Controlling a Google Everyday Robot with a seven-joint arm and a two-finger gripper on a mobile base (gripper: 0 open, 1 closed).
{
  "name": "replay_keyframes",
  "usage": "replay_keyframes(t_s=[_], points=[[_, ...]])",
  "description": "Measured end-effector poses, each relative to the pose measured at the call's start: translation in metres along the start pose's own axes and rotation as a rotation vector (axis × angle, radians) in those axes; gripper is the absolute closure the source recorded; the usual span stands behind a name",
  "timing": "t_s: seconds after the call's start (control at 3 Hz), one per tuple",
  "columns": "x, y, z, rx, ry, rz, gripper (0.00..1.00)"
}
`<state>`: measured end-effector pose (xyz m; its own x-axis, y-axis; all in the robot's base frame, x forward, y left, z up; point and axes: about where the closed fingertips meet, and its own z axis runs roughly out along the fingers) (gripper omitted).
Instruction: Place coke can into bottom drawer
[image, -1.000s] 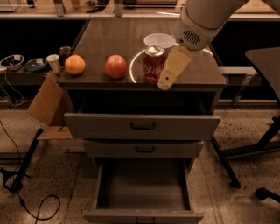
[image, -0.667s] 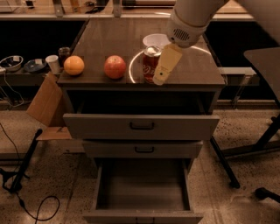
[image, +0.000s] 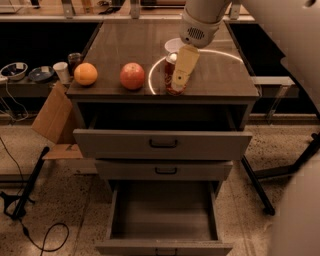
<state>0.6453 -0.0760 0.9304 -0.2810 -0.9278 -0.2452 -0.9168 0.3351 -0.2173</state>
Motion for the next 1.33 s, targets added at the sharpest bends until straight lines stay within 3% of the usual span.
replay_keyframes(t_s=[0.67, 1.33], points=[[-0.017, -0.022, 0.016, -0.022, 0.016, -0.024, 0.00], [-0.034, -0.017, 0.036, -0.056, 0.003, -0.010, 0.00]])
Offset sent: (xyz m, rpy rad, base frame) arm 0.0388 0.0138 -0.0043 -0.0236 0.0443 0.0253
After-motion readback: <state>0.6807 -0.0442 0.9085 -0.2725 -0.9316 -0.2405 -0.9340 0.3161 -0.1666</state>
